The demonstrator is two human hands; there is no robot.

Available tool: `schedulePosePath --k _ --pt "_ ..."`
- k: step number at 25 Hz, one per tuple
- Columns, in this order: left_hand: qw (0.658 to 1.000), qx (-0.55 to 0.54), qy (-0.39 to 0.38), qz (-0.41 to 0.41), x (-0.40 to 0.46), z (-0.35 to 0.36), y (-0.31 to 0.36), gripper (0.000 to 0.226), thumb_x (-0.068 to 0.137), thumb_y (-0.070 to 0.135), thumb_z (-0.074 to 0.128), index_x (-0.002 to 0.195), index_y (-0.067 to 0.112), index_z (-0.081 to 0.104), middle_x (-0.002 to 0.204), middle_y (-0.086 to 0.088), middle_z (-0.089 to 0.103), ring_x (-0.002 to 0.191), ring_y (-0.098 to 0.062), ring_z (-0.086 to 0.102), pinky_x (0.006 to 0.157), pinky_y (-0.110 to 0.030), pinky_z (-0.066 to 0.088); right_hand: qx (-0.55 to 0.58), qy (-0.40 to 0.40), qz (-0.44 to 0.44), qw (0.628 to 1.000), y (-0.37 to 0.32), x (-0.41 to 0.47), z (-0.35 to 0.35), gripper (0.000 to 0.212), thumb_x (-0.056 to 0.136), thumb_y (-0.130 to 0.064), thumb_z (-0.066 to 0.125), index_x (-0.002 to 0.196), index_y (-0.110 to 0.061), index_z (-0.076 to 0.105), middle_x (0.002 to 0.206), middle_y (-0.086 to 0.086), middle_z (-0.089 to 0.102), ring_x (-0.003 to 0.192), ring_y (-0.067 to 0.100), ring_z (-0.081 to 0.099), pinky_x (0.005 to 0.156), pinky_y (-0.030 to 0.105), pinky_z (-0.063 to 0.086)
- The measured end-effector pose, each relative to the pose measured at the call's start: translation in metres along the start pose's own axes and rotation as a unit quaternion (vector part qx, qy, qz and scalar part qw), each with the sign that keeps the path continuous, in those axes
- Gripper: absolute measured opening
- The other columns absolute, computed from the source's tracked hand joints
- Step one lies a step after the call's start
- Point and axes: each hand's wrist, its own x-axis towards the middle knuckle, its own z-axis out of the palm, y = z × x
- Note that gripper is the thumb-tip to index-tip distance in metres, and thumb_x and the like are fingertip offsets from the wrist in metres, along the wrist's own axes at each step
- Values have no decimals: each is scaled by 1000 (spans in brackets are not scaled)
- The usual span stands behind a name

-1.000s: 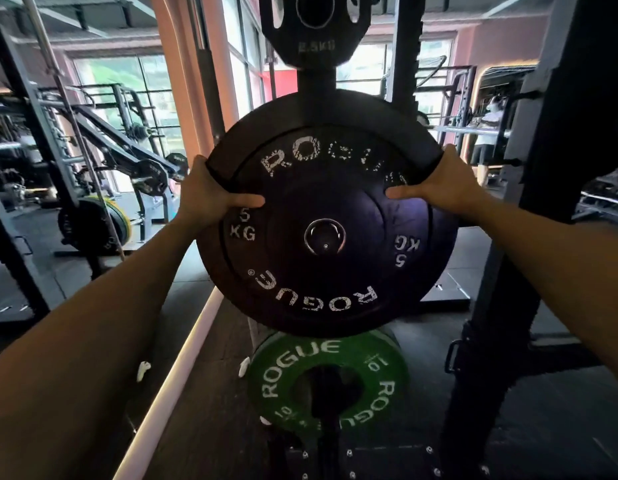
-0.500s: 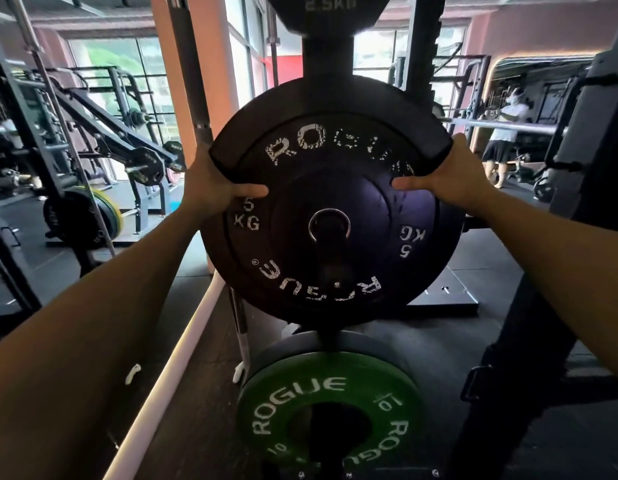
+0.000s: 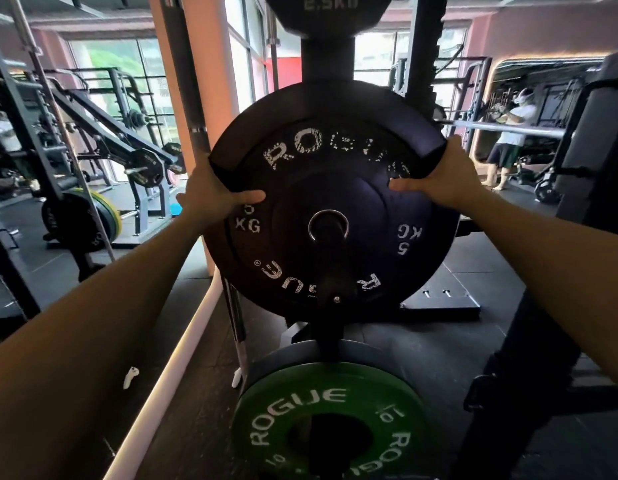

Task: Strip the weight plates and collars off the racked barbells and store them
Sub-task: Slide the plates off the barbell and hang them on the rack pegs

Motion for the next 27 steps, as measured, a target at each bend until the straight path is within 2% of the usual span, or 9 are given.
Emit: schedulePosePath --k 4,5,8,11,15,18,23,27 --pt "996 76 -50 23 27 -8 -29 104 38 80 78 118 17 56 108 -2 65 98 -19 65 81 -44 57 -39 -47 -14 998 6 2 -11 115 34 -77 80 119 -7 49 114 11 58 106 23 57 90 44 52" --pt "994 94 -54 19 20 -14 -20 106 39 82 76 122 19 55 111 -2 64 100 -20 65 83 -44 57 -45 -61 -22 997 15 5 -12 115 36 -78 79 122 -8 47 117 10 56 105 22 55 92 47 51" --pt "989 122 -81 27 -37 -37 35 104 56 63 81 139 15 41 133 -9 54 119 -29 54 97 -42 48 -72 -85 -49 993 -9 -30 -38 114 44 -77 76 135 -17 43 133 10 52 118 28 55 98 45 48" --pt "982 149 -107 34 -77 -51 65 100 56 71 76 135 15 48 129 -7 58 117 -29 56 93 -37 47 -102 -134 -67 983 -25 -67 -73 97 64 -60 78 141 -15 40 142 12 45 125 30 49 103 39 42" --pt "978 156 -134 24 -128 -73 100 71 74 56 75 128 16 54 127 -8 59 114 -26 55 93 -34 45 -116 -166 -83 976 -24 -109 -112 81 74 -45 79 140 -13 44 138 8 50 119 25 53 97 31 40" --pt "974 167 -148 28 -177 -91 125 63 74 55 76 120 16 59 122 -6 61 109 -22 56 87 -31 43 -114 -186 -96 971 -27 -143 -142 73 74 -42 79 134 -13 49 132 6 55 109 21 55 88 26 38" --pt "976 169 -125 47 -244 -125 179 61 79 49 74 124 13 56 128 -9 59 117 -25 54 90 -30 40 -122 -200 -110 966 -41 -195 -196 73 80 -41 75 139 -12 45 138 9 50 117 24 52 89 24 34" --pt "977 165 -122 50 -300 -149 220 59 79 51 72 123 14 57 126 -8 59 115 -25 54 91 -32 42 -124 -193 -133 964 -53 -238 -244 75 80 -45 73 141 -13 43 142 11 47 126 27 49 94 28 36"
